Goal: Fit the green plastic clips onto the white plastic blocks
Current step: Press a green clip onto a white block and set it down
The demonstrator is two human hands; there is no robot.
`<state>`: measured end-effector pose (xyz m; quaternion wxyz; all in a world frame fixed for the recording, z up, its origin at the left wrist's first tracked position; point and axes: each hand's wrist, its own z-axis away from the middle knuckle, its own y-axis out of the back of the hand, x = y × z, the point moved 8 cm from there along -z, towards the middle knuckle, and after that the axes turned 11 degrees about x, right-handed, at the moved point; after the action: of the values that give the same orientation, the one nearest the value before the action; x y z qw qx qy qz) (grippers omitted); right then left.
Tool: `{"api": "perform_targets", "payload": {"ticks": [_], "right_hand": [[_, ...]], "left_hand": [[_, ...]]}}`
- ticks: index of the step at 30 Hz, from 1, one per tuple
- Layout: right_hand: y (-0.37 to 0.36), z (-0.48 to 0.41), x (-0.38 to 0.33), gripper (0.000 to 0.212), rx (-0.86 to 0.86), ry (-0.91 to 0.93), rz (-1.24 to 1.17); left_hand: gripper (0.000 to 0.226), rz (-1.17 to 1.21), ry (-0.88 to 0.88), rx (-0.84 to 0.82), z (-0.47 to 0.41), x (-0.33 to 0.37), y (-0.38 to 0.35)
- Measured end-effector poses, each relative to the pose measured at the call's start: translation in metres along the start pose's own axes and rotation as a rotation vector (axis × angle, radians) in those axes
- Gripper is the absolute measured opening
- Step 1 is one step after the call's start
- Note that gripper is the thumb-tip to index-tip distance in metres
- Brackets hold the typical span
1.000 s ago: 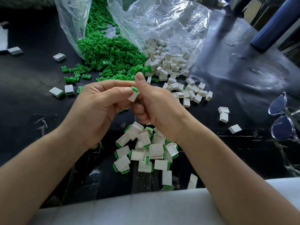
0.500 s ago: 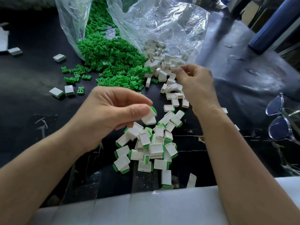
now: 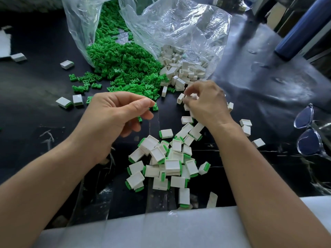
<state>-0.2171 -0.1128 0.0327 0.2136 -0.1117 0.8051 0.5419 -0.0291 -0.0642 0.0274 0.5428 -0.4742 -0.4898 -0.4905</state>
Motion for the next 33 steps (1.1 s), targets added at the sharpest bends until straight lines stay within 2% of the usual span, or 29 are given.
{"api": "perform_targets", "payload": {"ticks": [3, 7, 11, 14, 16, 20, 24, 27, 30, 33], "right_hand": [[0.005, 0.001, -0.006, 0.011, 0.024, -0.005, -0.216], [0.001, 0.014, -0.031, 0.018, -0.108, 0.012, -0.625], [-0.008, 0.032, -0.057, 0.018, -0.230, 0.084, -0.758], [-0.012, 0.040, -0.066, 0.011, -0.276, 0.112, -0.749], [-0.011, 0.038, -0.062, 0.009, -0.249, 0.077, -0.723], [-0.011, 0.031, -0.052, 0.016, -0.124, 0.128, -0.399], [-0.027, 0.032, -0.051, 0.029, -0.183, 0.176, -0.197], [-0.033, 0.032, -0.051, 0.029, -0.220, 0.210, -0.132], [-0.032, 0.032, -0.051, 0.020, -0.218, 0.222, -0.120], [-0.030, 0.033, -0.053, 0.016, -0.216, 0.232, -0.131]], "left_hand": [[0.007, 0.001, -0.011, 0.068, -0.003, -0.001, 0.006], [0.021, -0.044, -0.021, 0.121, -0.007, -0.005, 0.013], [0.027, -0.054, 0.005, 0.067, -0.007, -0.008, 0.007], [0.025, -0.037, 0.004, 0.044, -0.005, -0.007, 0.004], [0.021, -0.028, 0.004, 0.078, -0.006, -0.006, 0.007], [0.010, -0.009, 0.000, 0.152, -0.009, -0.006, 0.014], [0.008, -0.007, 0.005, 0.176, -0.009, -0.006, 0.016], [0.008, -0.006, 0.015, 0.180, -0.009, -0.007, 0.016], [0.009, -0.003, 0.018, 0.164, -0.009, -0.007, 0.014], [0.016, 0.008, 0.019, 0.153, -0.009, -0.007, 0.013]]}}
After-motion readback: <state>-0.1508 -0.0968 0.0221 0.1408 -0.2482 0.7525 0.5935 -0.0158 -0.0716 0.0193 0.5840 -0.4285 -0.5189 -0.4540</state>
